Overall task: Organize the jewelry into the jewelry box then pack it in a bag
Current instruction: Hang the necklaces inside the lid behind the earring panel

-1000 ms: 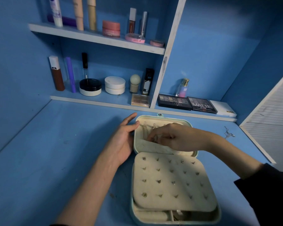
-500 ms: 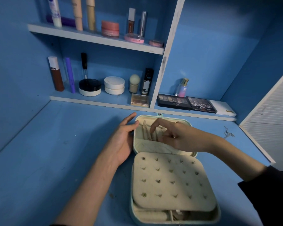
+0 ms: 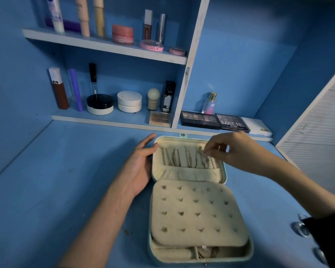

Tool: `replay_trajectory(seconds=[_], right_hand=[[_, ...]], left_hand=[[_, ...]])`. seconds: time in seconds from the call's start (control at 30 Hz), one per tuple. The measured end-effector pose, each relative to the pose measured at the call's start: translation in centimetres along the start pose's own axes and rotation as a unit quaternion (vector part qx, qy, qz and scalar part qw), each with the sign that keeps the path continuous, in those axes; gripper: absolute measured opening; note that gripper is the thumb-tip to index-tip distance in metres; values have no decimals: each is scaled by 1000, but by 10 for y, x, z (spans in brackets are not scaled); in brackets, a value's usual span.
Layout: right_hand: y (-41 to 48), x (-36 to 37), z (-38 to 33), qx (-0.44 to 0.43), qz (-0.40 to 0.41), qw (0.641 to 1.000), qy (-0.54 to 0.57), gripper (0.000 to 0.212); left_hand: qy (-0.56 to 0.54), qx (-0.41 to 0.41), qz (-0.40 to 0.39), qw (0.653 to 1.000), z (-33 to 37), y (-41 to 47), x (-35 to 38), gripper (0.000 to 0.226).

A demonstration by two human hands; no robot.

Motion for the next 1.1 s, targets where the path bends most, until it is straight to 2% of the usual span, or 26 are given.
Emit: replay_trajectory(seconds=[0.1,0.2,0.37,0.53,0.63,0.9,1.1], right_hand=[[-4,-9,35,57,22,998,-27,12],[-8,-9,70,117,5,992,-53,10],[-19,0,117,189,-46,976,-95,9],[-30,17,142,251,-135,957,-58,6],[-35,28,144,254,-163,953,-23,10],[-39,45,119,237,-52,970,-19,9],[-41,49,85,184,-46,982,3,7]], left_hand=[[-6,2,1,1000,0,1,0,43],[-9,1,1,1000,-1,3,-2,43],[-1,7,3,1000,-1,4,-2,43],[5,9,2,1000,-1,3,-1,43],[7,8,5,1000,-1,2,-1,43],[13,5,9,1000,-1,2,0,43],[18,2,8,1000,-1,1,1,44]])
Point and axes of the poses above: each hand's wrist, its own y-axis towards the middle knuckle, its own x-axis out of the palm, z = x × y, the point moved 4 cm from there along y, towards the middle knuckle, and after that the axes turned 15 degrees about -y, right-handed, at the moved point
